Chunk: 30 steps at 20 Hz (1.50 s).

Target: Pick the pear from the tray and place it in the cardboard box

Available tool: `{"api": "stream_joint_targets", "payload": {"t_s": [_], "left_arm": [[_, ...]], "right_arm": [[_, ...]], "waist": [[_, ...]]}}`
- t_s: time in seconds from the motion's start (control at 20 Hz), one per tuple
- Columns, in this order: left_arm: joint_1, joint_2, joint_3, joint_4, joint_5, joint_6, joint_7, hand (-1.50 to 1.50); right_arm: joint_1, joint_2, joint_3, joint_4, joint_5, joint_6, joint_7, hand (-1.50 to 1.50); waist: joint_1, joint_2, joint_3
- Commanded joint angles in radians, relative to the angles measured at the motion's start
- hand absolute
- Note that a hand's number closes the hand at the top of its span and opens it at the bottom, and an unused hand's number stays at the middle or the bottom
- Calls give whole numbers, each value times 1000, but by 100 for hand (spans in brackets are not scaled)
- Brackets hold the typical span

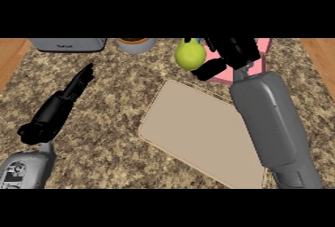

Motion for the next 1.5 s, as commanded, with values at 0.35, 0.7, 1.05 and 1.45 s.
{"api": "stream_joint_targets", "payload": {"t_s": [0.35,0.7,1.05,1.45], "left_arm": [[-30,-24,-15,11,-23,9,8,0],[-72,-15,-8,28,0,-23,22,0],[-52,-35,-36,35,-42,2,-31,0],[-42,-53,-41,36,-36,1,-28,0]], "right_arm": [[-237,-195,-102,503,84,-51,-117,150],[-293,-321,-91,780,116,108,-230,150],[-335,-377,-25,966,207,189,-296,150],[-332,-380,-96,1011,123,205,-609,-150]], "waist": [[27,10,0],[46,22,0],[64,28,1],[56,27,2]]}}
